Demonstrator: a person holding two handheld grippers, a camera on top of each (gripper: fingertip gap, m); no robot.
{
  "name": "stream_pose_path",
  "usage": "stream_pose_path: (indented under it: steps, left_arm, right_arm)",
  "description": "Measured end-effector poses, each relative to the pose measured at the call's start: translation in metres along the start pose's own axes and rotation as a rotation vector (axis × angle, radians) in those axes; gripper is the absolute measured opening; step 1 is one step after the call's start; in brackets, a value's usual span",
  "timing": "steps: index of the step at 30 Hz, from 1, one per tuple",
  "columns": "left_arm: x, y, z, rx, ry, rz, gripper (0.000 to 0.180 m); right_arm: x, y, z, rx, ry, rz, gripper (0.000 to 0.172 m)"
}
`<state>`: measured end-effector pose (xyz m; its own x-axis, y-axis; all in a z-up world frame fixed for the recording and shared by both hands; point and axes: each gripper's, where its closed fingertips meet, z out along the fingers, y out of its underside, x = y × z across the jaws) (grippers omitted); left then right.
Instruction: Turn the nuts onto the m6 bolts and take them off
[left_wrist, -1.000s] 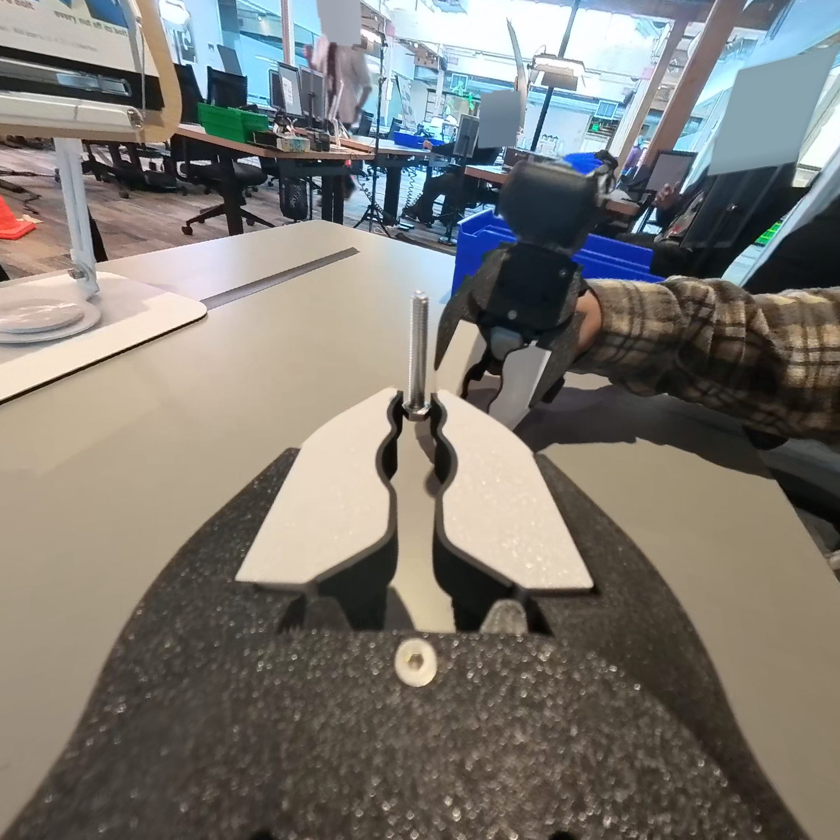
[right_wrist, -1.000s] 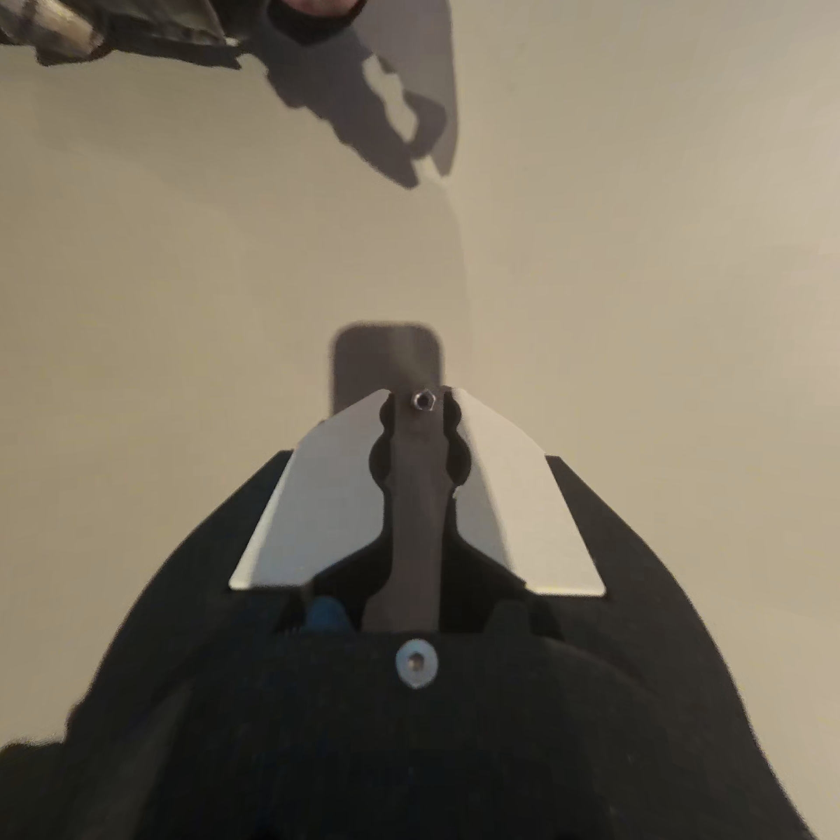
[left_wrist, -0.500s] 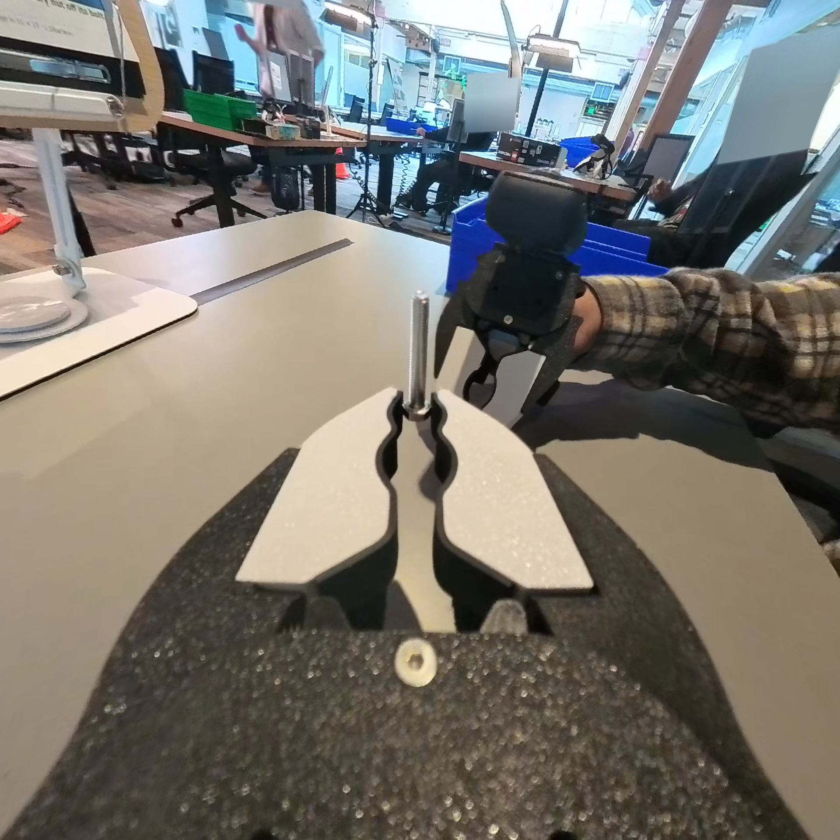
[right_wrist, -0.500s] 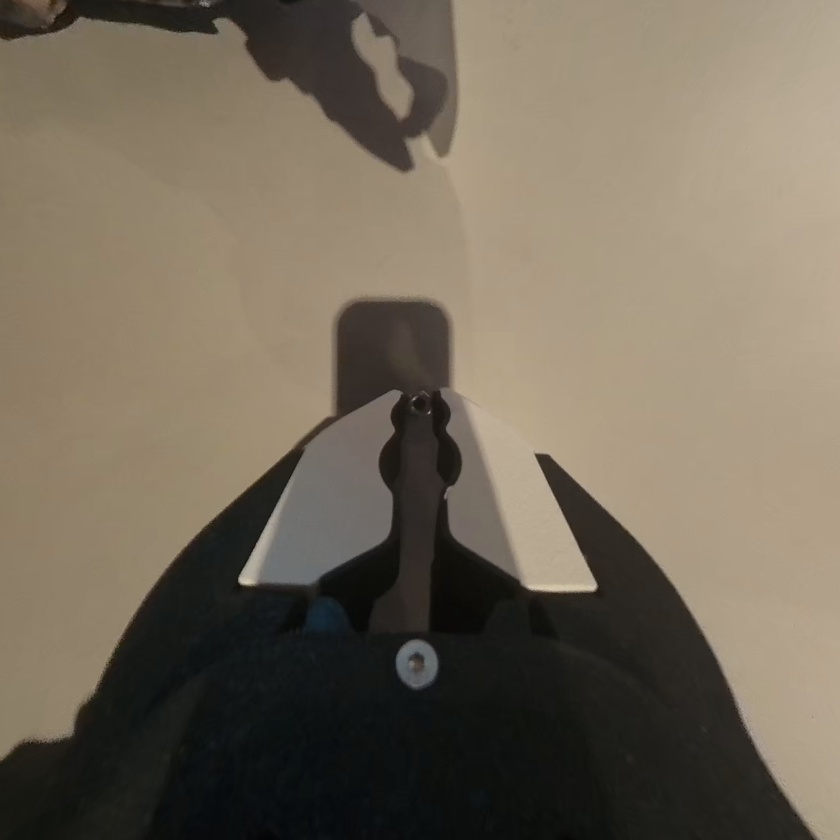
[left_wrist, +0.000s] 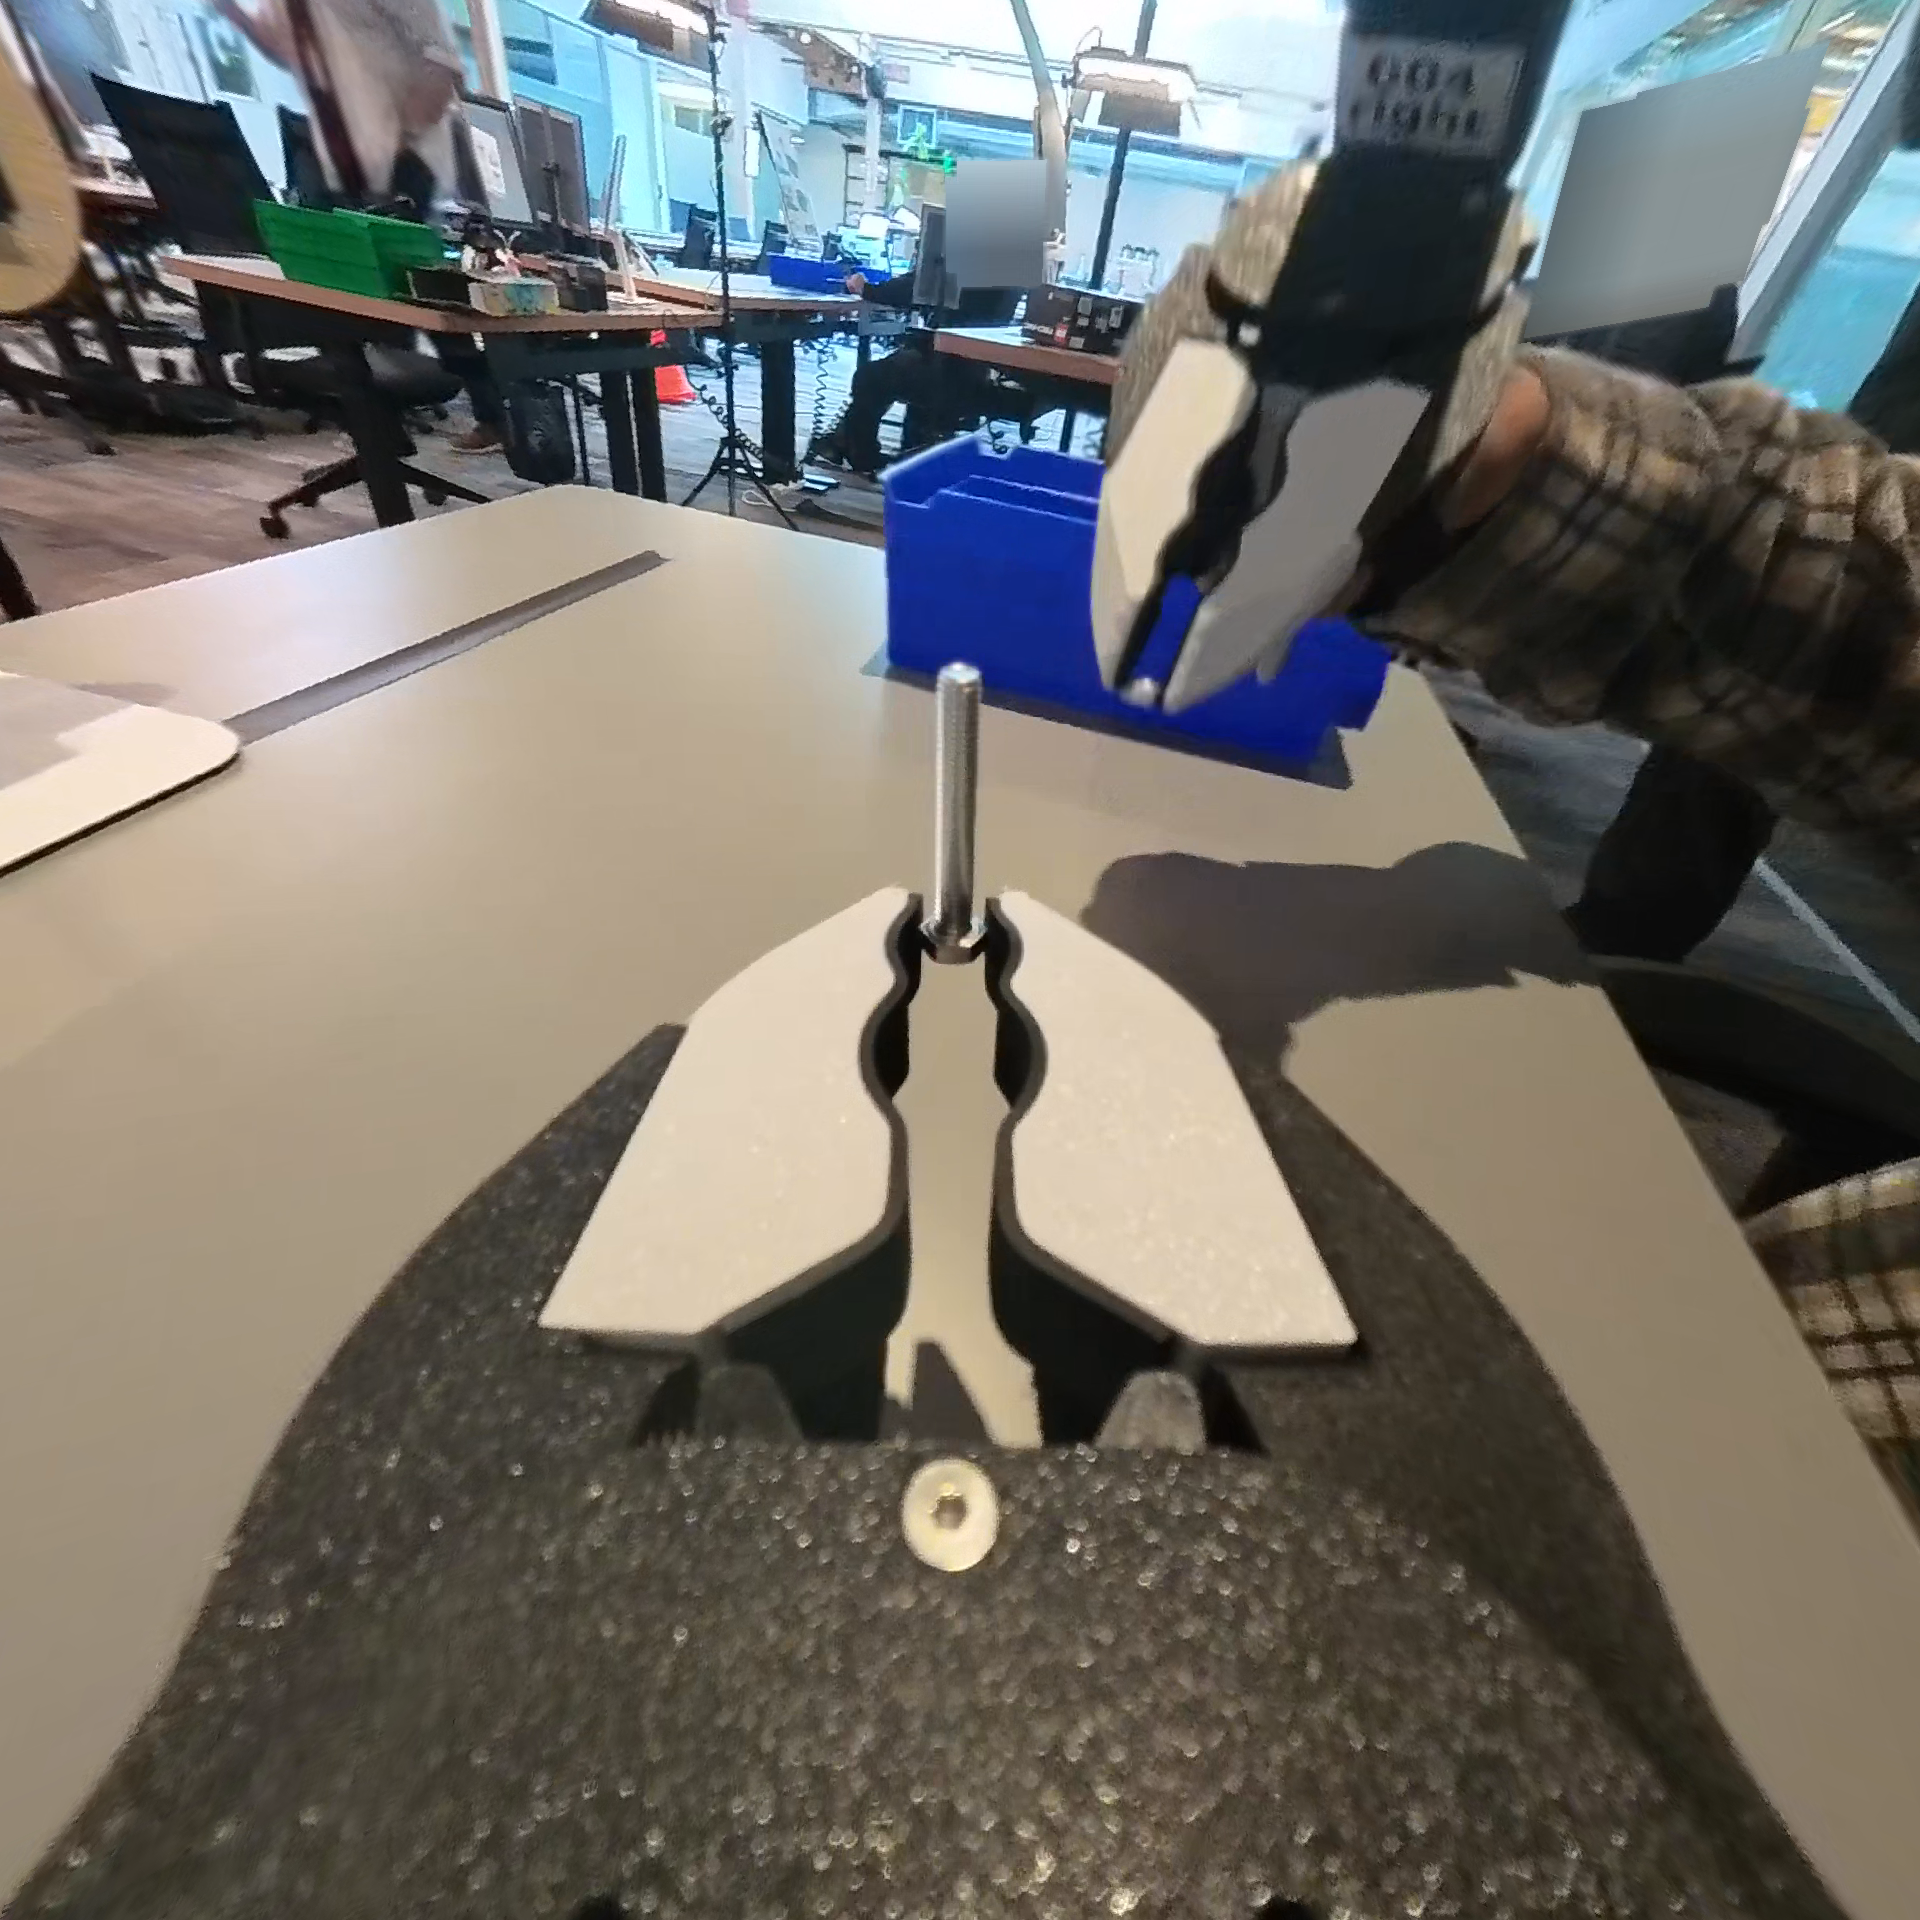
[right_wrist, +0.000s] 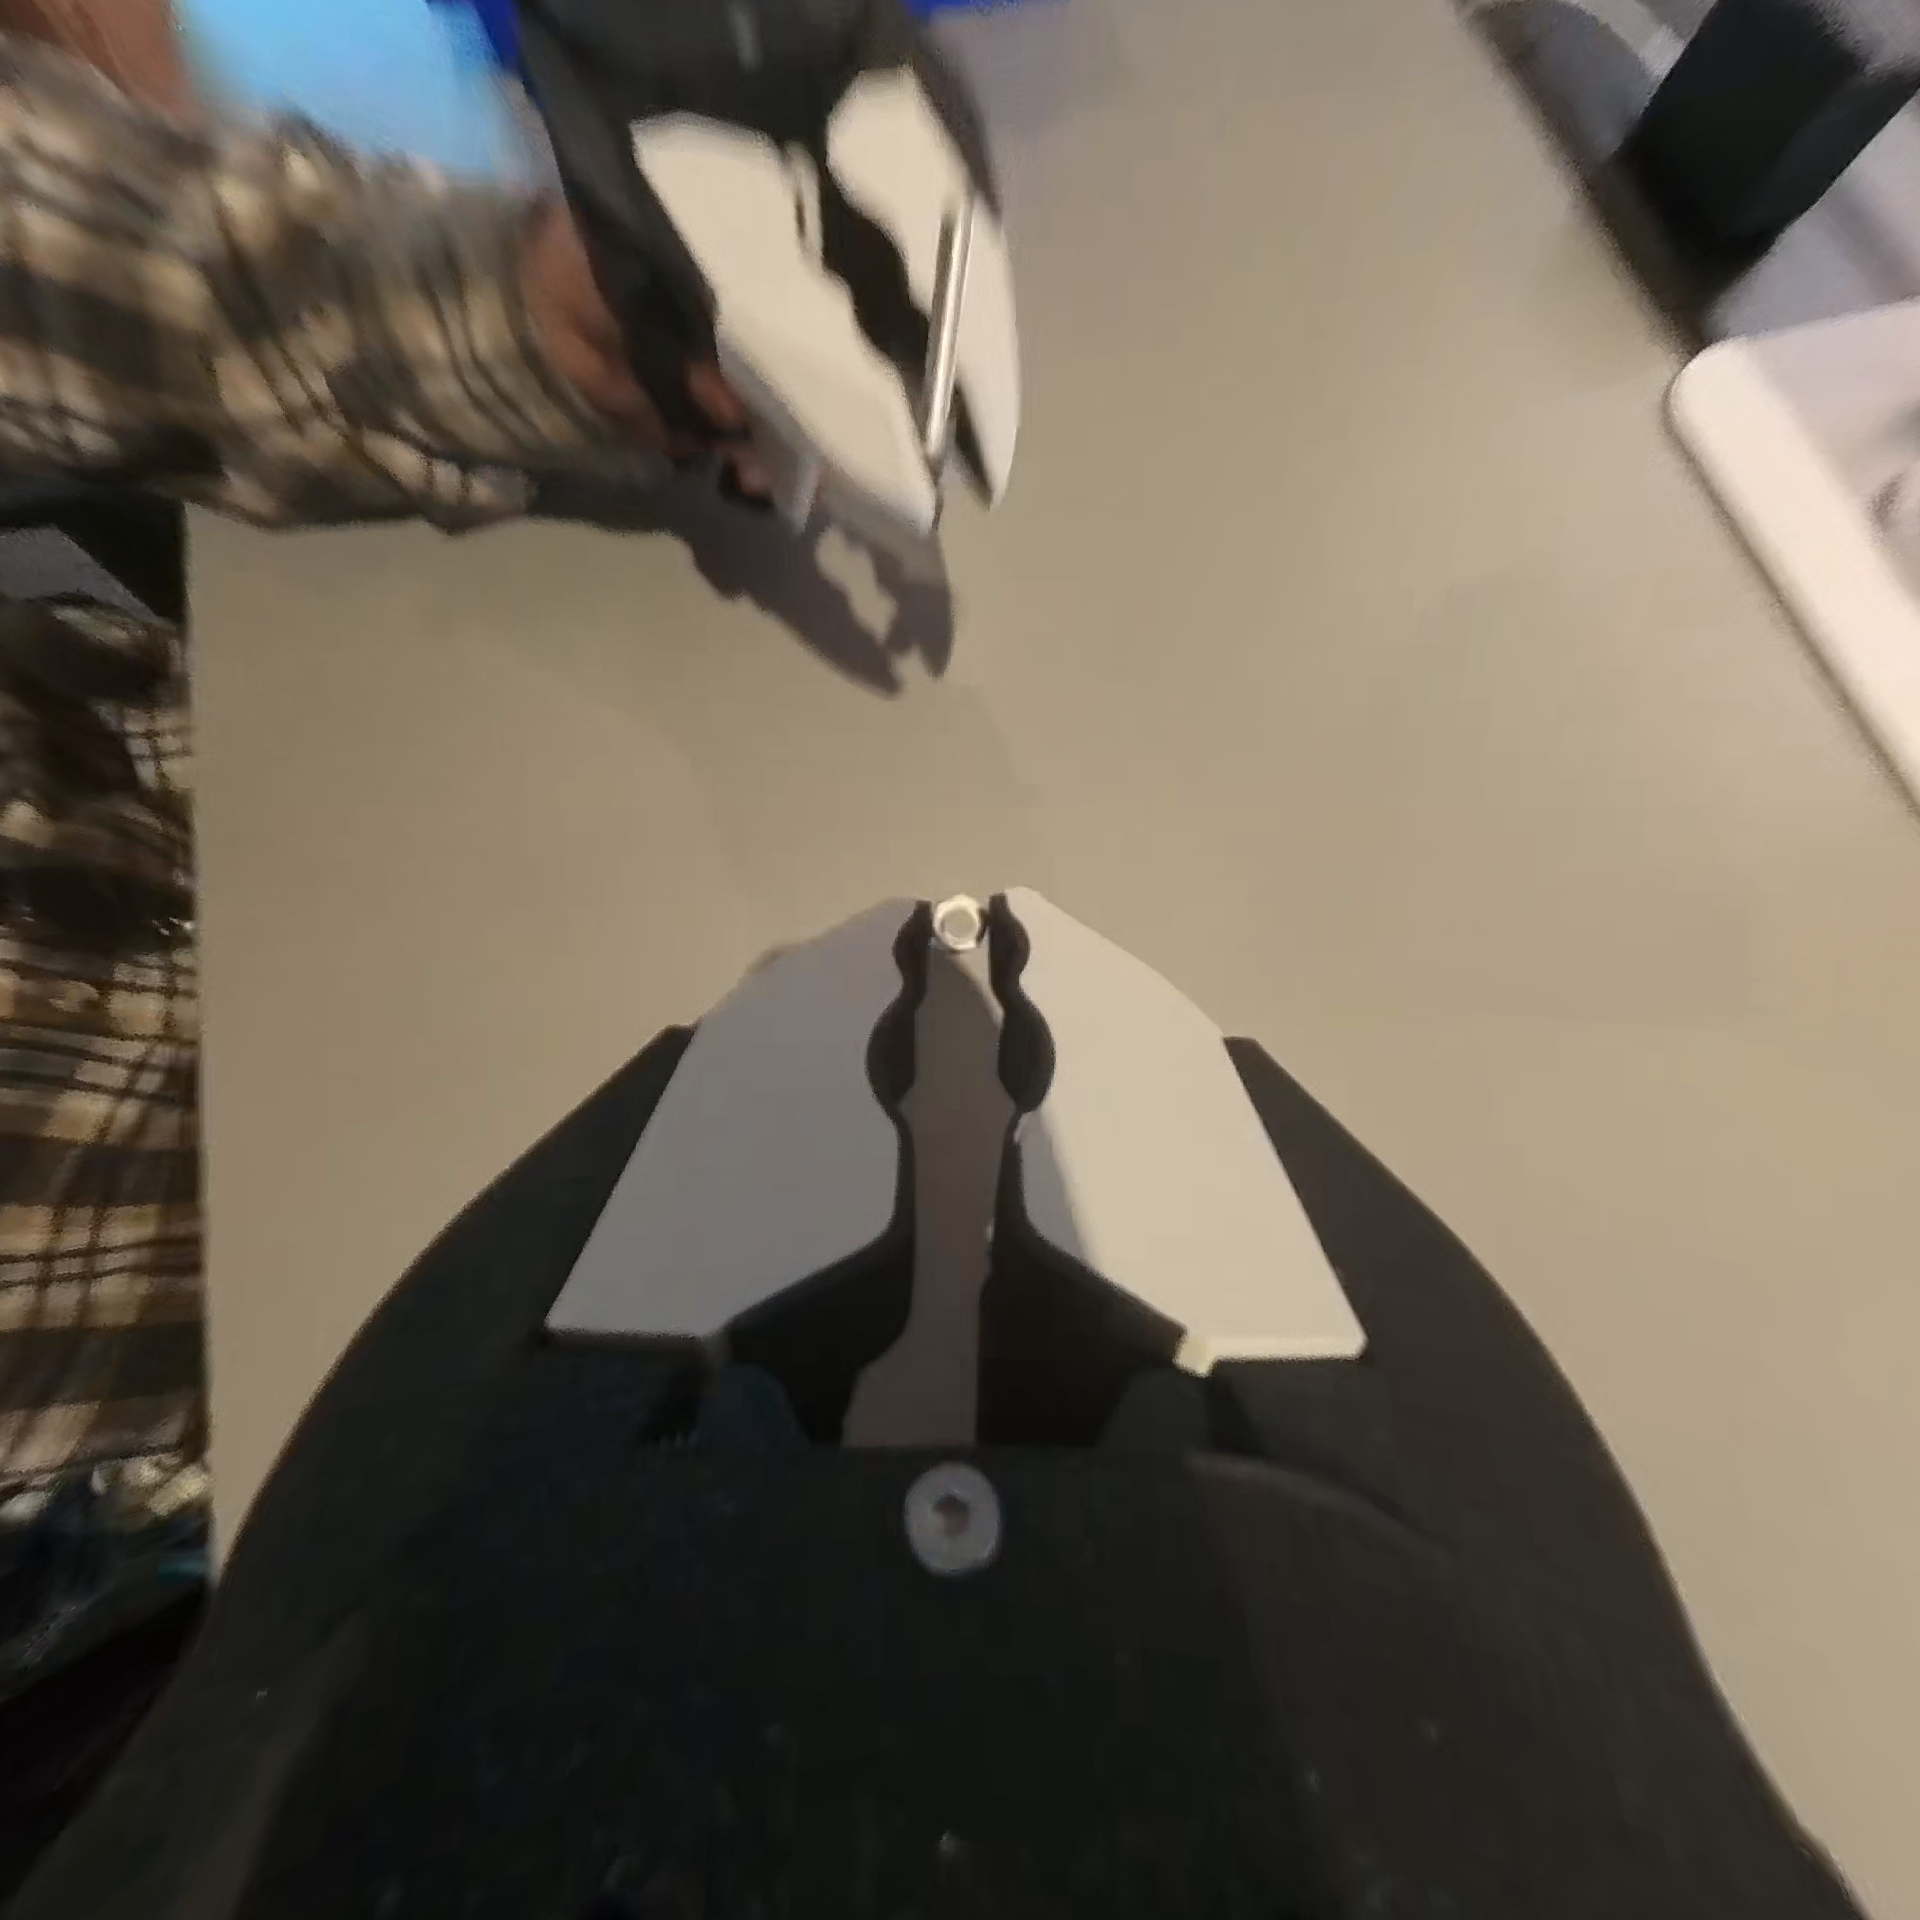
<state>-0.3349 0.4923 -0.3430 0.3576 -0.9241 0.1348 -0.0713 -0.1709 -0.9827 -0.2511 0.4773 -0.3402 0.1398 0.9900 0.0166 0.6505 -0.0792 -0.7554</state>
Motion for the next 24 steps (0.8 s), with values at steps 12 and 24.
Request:
stream_pose_path:
  steps: [12, 24]
  left_arm:
    - [0.021, 0.013, 0.008, -0.038, 0.033, 0.028, 0.011]
    - [0.023, 0.018, 0.01, -0.086, 0.031, 0.068, 0.011]
  right_arm:
    - [-0.018, -0.083, -0.015, 0.054, -0.061, -0.152, 0.01]
    - [-0.024, -0.081, 0.038, -0.045, -0.189, -0.214, 0.011]
